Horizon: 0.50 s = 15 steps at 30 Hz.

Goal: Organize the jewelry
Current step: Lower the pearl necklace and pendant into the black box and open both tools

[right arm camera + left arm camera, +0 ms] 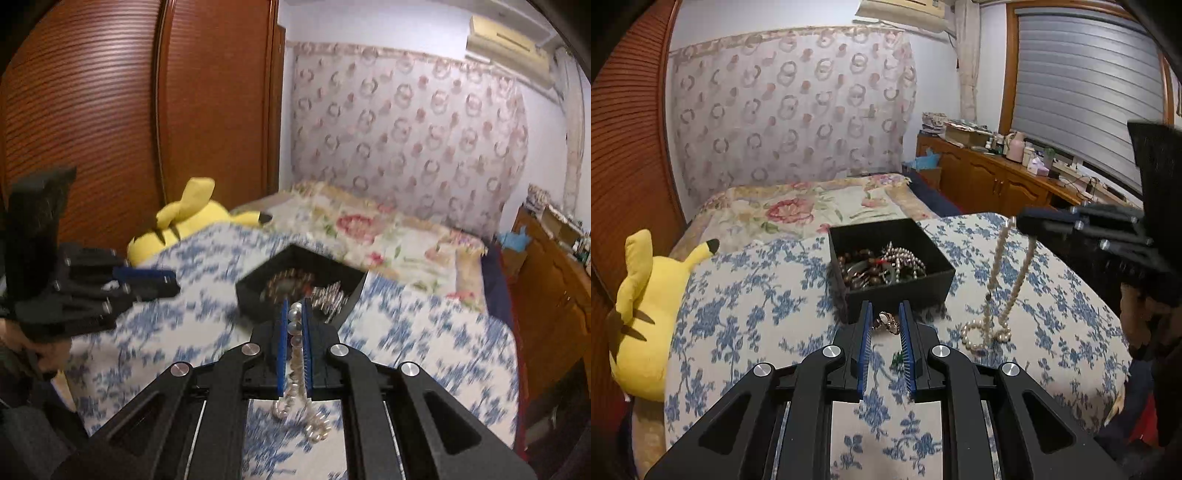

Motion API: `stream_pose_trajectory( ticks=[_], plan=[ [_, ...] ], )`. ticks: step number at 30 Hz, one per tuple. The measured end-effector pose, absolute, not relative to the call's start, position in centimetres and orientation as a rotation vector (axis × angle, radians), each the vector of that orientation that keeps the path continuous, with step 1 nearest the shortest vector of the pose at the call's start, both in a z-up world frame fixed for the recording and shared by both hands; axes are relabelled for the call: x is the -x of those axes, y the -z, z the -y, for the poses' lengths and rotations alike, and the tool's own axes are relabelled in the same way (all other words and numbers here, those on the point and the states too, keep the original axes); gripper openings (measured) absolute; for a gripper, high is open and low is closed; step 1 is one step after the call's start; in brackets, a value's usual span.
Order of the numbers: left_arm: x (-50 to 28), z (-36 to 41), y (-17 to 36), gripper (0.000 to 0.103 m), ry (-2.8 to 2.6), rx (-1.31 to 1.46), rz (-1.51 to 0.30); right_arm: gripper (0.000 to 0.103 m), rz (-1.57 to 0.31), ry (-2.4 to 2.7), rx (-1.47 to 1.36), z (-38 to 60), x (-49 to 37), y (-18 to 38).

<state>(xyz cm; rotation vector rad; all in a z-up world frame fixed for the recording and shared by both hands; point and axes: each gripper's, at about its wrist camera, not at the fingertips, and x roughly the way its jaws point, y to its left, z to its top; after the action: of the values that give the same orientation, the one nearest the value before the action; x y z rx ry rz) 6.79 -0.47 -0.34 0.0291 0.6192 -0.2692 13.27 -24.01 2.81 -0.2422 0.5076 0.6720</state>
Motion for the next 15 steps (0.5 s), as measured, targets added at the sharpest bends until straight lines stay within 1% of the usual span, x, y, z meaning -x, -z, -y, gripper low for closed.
stream_pose_trajectory(
  ticks=[15],
  plan=[
    [-10.5,1.3,0.5,0.014,0.262,-0.037,-0.633,0.008,-0.344,-0.665,0.219,22.6,-16.1,-10.2]
  ],
)
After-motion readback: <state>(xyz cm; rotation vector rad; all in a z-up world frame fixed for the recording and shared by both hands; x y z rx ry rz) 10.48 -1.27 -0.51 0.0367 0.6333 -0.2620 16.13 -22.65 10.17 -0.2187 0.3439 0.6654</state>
